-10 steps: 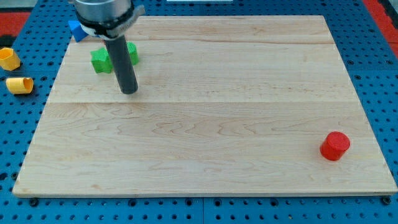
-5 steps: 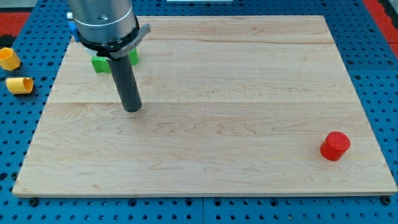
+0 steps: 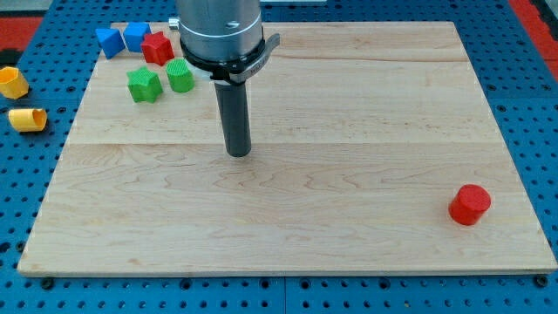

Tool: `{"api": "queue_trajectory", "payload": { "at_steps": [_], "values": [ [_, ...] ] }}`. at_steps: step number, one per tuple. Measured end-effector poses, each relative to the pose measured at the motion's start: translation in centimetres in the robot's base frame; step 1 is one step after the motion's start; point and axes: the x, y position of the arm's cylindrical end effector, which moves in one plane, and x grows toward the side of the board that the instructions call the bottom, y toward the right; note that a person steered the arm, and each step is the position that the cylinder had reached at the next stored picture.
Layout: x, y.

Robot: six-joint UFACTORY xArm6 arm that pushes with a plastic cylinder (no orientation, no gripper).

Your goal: Move green star from green circle

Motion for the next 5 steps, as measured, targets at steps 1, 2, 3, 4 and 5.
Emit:
{"api": "queue_trajectory", "payload": {
  "at_steps": [1,2,3,4,5],
  "values": [
    [-3.0,-7.3],
    [-6.5,-7.9],
    [-10.9,-10.8],
    [-11.9,-11.8],
    [-10.2,-11.8]
  ]
}}
